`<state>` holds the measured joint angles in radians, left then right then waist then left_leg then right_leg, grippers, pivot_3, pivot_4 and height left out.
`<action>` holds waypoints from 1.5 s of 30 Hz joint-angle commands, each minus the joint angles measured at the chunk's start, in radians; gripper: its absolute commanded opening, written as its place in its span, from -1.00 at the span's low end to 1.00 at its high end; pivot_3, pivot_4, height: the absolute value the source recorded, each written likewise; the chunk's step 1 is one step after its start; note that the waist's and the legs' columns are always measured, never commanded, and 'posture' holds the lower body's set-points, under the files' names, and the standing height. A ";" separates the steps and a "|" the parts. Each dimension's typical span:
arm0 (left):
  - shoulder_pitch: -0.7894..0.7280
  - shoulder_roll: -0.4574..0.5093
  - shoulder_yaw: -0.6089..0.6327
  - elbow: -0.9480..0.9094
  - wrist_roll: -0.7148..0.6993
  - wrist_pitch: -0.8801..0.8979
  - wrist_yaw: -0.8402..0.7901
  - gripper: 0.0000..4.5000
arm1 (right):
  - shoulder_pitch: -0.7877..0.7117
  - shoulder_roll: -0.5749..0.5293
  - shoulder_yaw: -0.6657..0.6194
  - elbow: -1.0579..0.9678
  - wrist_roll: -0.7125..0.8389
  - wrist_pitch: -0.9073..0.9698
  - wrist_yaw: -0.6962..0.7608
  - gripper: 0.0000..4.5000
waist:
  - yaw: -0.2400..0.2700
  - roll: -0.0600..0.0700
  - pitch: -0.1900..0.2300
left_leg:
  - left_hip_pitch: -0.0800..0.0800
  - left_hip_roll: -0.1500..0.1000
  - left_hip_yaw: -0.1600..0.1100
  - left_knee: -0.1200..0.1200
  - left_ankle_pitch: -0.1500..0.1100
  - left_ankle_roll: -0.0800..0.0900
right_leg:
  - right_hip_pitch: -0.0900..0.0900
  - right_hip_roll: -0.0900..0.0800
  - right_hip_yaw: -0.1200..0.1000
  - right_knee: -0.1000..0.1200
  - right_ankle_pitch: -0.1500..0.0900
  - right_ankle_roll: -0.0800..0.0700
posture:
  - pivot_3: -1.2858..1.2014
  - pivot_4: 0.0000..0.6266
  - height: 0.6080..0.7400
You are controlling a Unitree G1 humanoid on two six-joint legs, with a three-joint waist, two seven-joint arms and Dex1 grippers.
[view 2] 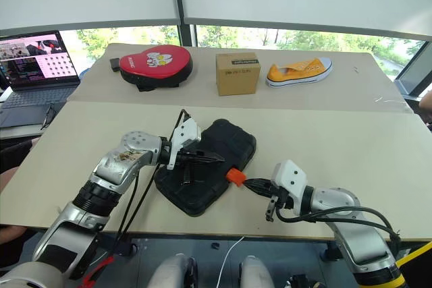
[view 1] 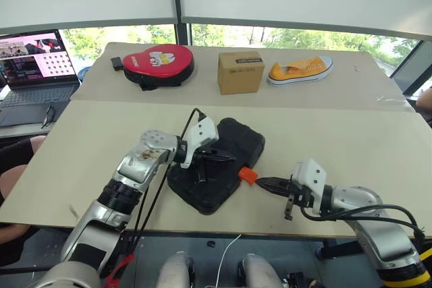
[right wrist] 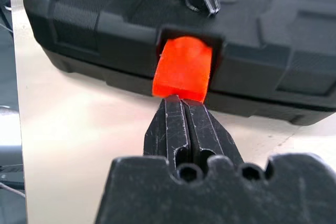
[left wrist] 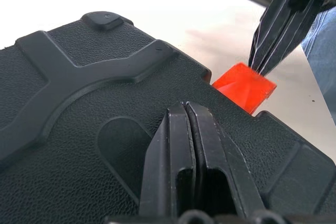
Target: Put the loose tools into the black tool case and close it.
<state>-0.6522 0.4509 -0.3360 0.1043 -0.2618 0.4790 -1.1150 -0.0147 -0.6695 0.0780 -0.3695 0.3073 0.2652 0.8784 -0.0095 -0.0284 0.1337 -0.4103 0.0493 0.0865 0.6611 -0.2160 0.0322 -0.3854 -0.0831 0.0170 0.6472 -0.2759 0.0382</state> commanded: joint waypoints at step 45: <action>0.097 0.029 -0.033 0.030 0.040 0.084 0.027 -0.95 | -0.107 0.147 0.071 0.136 -0.101 -0.146 0.002 -1.00 | -0.011 0.000 -0.001 | 0.006 0.003 -0.001 -0.002 0.000 0.000 | 0.000 0.006 0.006 0.000 0.002 -0.004 | 0.03 -0.52 1.00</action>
<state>-0.6121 0.4638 -0.3156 0.0770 -0.2618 0.5022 -1.0834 -0.0994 -0.5229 0.1467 -0.2332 0.2183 0.1248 0.9034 -0.0200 -0.0280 0.1330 -0.4046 0.0519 0.0859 0.6595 -0.2161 0.0320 -0.3849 -0.0770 0.0237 0.6472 -0.2743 0.0342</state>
